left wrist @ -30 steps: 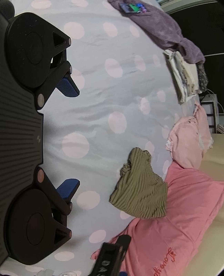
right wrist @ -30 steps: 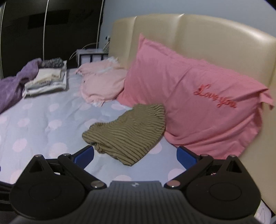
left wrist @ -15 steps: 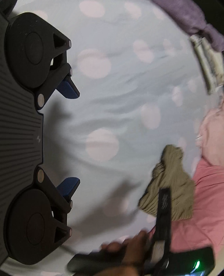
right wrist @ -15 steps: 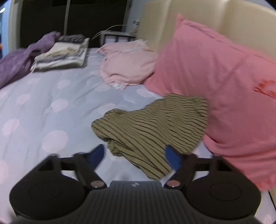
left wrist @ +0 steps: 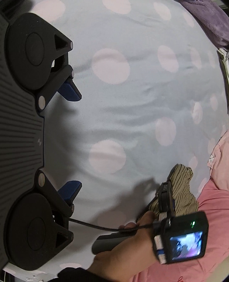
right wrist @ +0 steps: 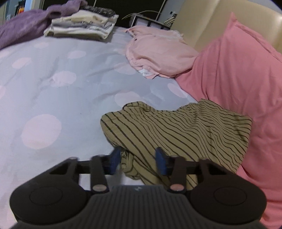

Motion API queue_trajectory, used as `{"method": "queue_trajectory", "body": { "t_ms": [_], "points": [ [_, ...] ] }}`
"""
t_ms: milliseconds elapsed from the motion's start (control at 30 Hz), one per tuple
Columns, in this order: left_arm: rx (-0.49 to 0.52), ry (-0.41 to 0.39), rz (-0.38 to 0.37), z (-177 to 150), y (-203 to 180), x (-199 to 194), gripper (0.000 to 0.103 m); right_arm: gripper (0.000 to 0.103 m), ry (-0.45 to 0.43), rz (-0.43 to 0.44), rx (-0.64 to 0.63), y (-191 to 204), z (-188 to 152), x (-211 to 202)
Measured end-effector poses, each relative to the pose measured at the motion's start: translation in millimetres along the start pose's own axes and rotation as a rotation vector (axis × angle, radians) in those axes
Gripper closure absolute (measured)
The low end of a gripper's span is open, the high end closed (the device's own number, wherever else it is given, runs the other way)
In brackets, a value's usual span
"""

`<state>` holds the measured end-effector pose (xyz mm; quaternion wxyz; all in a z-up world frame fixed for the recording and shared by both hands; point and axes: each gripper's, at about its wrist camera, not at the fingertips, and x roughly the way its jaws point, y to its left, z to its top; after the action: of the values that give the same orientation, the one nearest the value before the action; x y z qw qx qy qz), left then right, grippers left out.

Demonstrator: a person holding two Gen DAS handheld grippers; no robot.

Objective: Fold clothes
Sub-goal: 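Move the right gripper to the olive striped trousers and grasp the waistband, then lift the trousers with the right gripper and shake them out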

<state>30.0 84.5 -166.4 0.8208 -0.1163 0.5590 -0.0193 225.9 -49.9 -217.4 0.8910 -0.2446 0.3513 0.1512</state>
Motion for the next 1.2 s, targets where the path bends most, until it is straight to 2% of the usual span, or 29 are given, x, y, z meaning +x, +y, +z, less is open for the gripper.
{"method": "queue_trajectory", "body": {
  "t_ms": [33,100,267,433,567,667,800,933,1133,1167,1200],
  "points": [
    [0.003,-0.001,0.002,0.1,-0.1,0.1,0.005,0.084,0.006,0.015,-0.006,-0.2,0.1,3.6],
    [0.003,-0.006,0.004,0.5,0.6,1.8,0.006,0.099,0.018,0.036,0.000,-1.8,-0.3,6.3],
    [-0.035,0.004,0.012,4.2,5.5,7.8,0.006,0.101,-0.014,0.079,0.111,-18.0,-6.9,-16.3],
    [-0.024,-0.001,0.021,5.8,0.8,7.6,0.006,0.101,-0.053,0.151,0.175,-33.3,-30.5,-74.1],
    [-0.016,-0.043,0.003,2.7,-2.7,-2.0,0.006,0.101,-0.066,0.229,0.233,-45.9,-57.4,-131.4],
    [0.010,-0.073,-0.006,0.6,-11.6,-9.4,0.006,0.101,-0.087,0.297,0.324,-59.3,-74.6,-179.8],
    [0.158,-0.124,-0.033,-4.0,-41.3,-20.6,0.006,0.101,-0.140,0.367,0.387,-71.2,-83.4,-232.4],
    [0.286,-0.247,-0.022,-12.9,-69.4,-41.3,0.006,0.101,-0.204,0.441,0.402,-77.8,-75.3,-269.8],
    [0.363,-0.460,-0.122,-24.8,-88.7,-76.1,0.007,0.101,-0.341,0.591,0.495,-97.4,-48.5,-323.6],
    [0.356,-0.482,-0.126,-23.7,-90.0,-81.5,0.012,0.101,-0.366,0.612,0.509,-102.5,-42.8,-332.8],
    [0.347,-0.500,-0.137,-21.7,-90.3,-87.9,0.024,0.101,-0.392,0.631,0.522,-108.3,-37.0,-342.3]
  ]
}}
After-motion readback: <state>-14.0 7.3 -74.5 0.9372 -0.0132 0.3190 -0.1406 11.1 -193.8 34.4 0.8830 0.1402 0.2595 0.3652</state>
